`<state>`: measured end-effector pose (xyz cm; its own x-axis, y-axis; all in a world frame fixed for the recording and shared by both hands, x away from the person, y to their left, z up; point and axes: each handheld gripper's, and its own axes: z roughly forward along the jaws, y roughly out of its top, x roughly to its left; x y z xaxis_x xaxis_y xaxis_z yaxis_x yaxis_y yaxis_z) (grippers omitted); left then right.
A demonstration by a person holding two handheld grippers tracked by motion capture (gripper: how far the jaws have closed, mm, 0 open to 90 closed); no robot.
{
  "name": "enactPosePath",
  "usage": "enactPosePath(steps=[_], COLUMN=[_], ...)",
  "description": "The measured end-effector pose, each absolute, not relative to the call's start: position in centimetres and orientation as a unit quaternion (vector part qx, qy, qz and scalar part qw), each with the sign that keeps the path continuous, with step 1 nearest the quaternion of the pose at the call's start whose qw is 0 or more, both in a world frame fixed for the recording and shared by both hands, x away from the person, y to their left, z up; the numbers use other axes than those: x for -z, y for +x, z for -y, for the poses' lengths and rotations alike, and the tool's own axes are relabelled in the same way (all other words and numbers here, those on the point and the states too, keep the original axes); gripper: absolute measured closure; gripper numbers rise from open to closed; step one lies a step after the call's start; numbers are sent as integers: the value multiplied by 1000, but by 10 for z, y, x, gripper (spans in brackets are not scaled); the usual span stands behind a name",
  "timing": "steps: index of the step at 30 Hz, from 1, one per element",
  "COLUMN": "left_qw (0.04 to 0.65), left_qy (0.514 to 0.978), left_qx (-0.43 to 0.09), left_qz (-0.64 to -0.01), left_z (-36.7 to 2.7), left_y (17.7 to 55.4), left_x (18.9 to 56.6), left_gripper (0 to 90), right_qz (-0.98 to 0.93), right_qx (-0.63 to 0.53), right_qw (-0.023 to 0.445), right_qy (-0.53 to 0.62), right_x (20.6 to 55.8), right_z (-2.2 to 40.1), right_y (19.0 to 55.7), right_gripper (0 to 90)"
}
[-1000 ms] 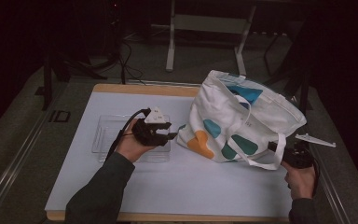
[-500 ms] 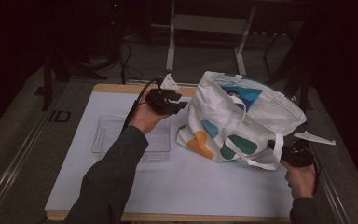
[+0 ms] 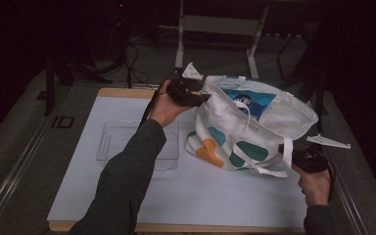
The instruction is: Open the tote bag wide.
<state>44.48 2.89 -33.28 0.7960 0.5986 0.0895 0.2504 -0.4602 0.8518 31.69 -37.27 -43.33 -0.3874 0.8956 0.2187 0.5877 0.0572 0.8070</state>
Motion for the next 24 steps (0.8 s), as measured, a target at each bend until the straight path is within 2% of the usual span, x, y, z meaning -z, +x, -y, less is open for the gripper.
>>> enactPosePath(steps=[5,6,11,12,14,15,16,17,20,24], left_qw=[455,456,457,459,456,449,443,442,443,442], left_qy=[826,826,826,826,831,835,838,839,840,842], left_qx=[-189,-186,-182,-177,-172,-175,-181,-181,-180,-175], left_qz=[-274,-273,-275,-274,-268,-265,-261,-262,-256,-254], left_z=[-34,-35,-38,-37,-34,-31,-28,-26,-25,-26], left_y=[445,445,445,446,448,449,449,450,448,443], left_x=[332,332,332,332,333,334,335,335,334,333], left_gripper=[859,885,885,835,655,606,594,605,780,817], right_qz=[-707,-707,-705,-705,-706,-706,-707,-707,-709,-710], right_qx=[-443,-443,-448,-448,-448,-448,-447,-447,-446,-446], right_qw=[174,174,172,172,172,172,173,173,174,172], right_qy=[524,523,522,522,521,520,520,519,517,516], right_x=[434,434,435,434,434,433,433,433,434,435], right_z=[373,373,372,372,371,371,371,371,371,372], right_y=[317,316,317,317,317,317,317,317,317,316], right_gripper=[893,894,894,894,894,894,894,894,894,894])
